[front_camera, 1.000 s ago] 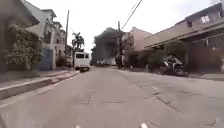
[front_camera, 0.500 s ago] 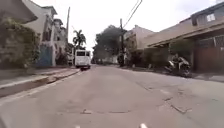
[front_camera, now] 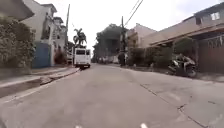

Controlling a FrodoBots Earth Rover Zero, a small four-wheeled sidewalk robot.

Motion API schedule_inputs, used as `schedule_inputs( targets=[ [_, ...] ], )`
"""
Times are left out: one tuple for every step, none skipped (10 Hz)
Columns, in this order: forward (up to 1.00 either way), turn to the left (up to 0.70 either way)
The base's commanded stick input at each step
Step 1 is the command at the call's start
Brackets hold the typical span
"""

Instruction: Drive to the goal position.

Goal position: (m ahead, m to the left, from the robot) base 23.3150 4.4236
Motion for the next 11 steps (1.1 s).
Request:
schedule_inputs(
  targets=[
    [0.7,0.0],
    [0.7,0.0],
    [0.7,0.0],
    [0.7,0.0],
    [0.7,0.0],
    [0.7,0.0],
    [0.7,0.0],
    [0.7,0.0],
    [0.7,0.0],
    [0.7,0.0],
    [0.7,0.0]
  ],
)
